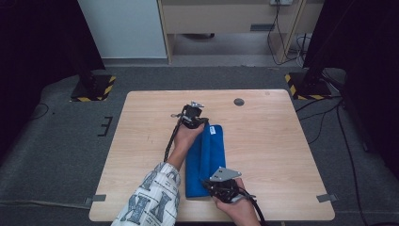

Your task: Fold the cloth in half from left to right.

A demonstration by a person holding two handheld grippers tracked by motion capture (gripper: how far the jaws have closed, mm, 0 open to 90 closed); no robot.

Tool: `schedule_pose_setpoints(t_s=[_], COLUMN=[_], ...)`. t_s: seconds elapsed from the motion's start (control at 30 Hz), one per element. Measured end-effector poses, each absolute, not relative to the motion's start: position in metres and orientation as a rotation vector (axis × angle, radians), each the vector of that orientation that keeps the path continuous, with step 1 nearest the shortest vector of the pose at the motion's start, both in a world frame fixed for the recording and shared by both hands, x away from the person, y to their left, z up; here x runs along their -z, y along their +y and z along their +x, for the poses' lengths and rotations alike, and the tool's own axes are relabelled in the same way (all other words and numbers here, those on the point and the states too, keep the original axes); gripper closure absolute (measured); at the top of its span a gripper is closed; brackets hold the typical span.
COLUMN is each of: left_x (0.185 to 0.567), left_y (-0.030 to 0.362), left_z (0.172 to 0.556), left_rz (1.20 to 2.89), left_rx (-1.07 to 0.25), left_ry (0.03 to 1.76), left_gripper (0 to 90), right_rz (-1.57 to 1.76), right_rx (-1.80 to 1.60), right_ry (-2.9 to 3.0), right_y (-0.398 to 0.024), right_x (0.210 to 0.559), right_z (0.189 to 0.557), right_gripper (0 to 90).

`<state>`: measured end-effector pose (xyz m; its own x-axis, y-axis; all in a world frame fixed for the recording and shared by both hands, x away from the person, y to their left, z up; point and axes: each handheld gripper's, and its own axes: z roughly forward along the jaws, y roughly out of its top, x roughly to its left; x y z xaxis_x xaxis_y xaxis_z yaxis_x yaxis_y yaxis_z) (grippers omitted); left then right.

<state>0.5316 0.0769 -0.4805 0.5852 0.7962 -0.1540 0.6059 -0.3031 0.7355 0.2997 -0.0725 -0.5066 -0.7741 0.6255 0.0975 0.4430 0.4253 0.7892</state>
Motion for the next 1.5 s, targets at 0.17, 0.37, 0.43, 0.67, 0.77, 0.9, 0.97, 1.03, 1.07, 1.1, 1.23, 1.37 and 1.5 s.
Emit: schedule_pose_setpoints(t_s=[0.17,0.37,0.43,0.67,0.77,0.9,0.97,1.03,1.07,1.1,1.23,1.37,1.5], left_x=[0.485,0.488,0.488,0.492,0.494,0.497,0.496,0.494,0.492,0.49,0.483,0.48,0.479], left_y=[0.07,0.064,0.062,0.058,0.055,0.053,0.054,0.055,0.056,0.058,0.068,0.082,0.091], left_z=[0.532,0.534,0.534,0.536,0.537,0.537,0.537,0.536,0.536,0.535,0.533,0.529,0.528], left_rz=[2.037,2.023,2.024,2.018,2.016,2.013,2.001,1.992,1.988,1.98,1.97,1.965,1.948], left_rx=[-0.31,-0.319,-0.32,-0.331,-0.322,-0.317,-0.313,-0.312,-0.319,-0.322,-0.319,-0.334,-0.32], left_ry=[1.119,1.117,1.117,1.13,1.128,1.137,1.139,1.126,1.121,1.117,1.103,1.076,1.049], left_gripper=[88.4,88.4,88.4,88.3,88.2,79.2,68.1,61.6,57.7,53.1,40.0,31.8,26.2], right_rz=[0.94,0.952,0.952,0.976,0.978,0.967,0.987,1.001,1.005,1.007,1.019,1.042,1.051], right_rx=[-1.246,-1.245,-1.242,-1.231,-1.227,-1.197,-1.179,-1.176,-1.18,-1.183,-1.18,-1.175,-1.174], right_ry=[2.48,2.477,2.48,2.476,2.488,2.49,2.477,2.474,2.468,2.465,2.438,2.427,2.42], right_y=[-0.081,-0.089,-0.092,-0.1,-0.1,-0.103,-0.105,-0.108,-0.109,-0.111,-0.115,-0.118,-0.119], right_x=[0.508,0.508,0.508,0.509,0.509,0.508,0.508,0.508,0.507,0.507,0.505,0.505,0.505], right_z=[0.299,0.3,0.301,0.303,0.303,0.302,0.302,0.303,0.304,0.304,0.307,0.312,0.315], right_gripper=[84.6,84.1,84.0,82.0,79.0,69.9,60.4,51.7,46.3,41.0,28.0,20.9,18.1])
